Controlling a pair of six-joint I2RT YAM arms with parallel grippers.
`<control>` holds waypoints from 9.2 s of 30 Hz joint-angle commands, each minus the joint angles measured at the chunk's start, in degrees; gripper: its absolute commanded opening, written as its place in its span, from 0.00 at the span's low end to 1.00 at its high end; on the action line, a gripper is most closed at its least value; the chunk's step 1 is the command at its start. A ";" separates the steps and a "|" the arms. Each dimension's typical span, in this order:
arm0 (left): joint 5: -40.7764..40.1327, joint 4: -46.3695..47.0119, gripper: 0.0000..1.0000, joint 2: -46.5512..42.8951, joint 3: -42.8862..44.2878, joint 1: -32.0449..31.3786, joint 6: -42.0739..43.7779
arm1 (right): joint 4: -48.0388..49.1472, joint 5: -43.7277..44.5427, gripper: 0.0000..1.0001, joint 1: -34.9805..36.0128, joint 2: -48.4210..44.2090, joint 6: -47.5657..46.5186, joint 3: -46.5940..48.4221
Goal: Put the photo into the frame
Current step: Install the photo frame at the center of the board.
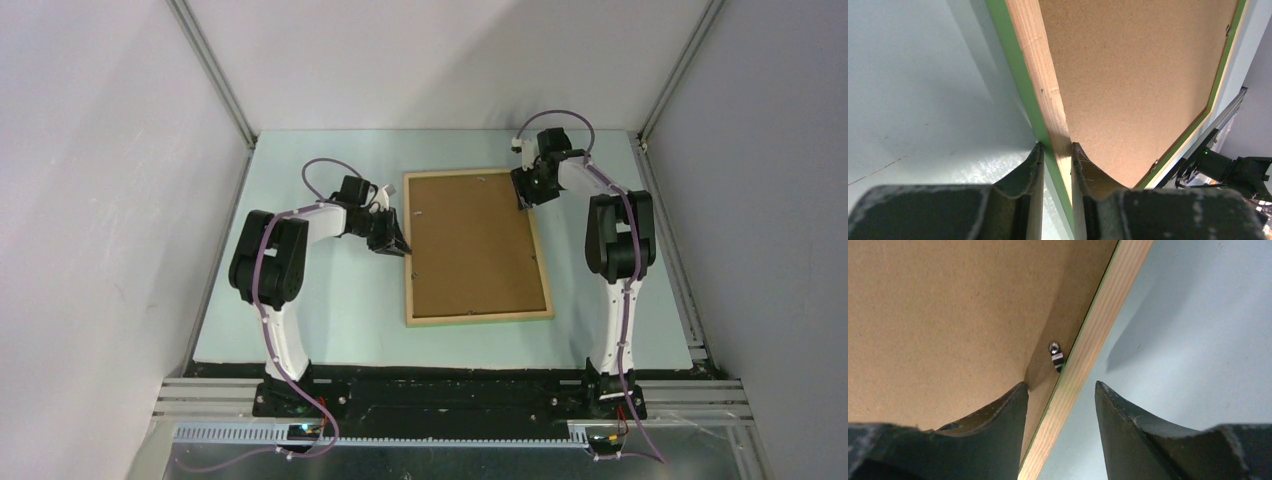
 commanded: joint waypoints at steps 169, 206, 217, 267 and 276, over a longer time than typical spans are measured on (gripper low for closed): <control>-36.32 -9.05 0.33 10.99 25.59 -9.86 3.37 | 0.53 -15.69 0.00 -5.80 -10.31 8.75 -16.63; -33.10 -9.41 0.55 11.53 26.38 -6.63 0.88 | 0.42 -16.20 0.00 -6.21 -9.88 8.77 -16.95; -29.65 -9.42 0.59 10.24 26.37 -4.17 -1.44 | 0.31 -16.19 0.00 -6.21 -9.81 8.82 -17.03; -34.52 -9.74 0.31 6.24 21.06 -6.14 4.09 | 0.41 -16.29 0.00 -6.56 -9.58 8.89 -17.03; -32.85 -9.79 0.50 6.78 22.99 -5.83 1.66 | 0.30 -16.40 0.00 -6.56 -9.38 8.99 -17.04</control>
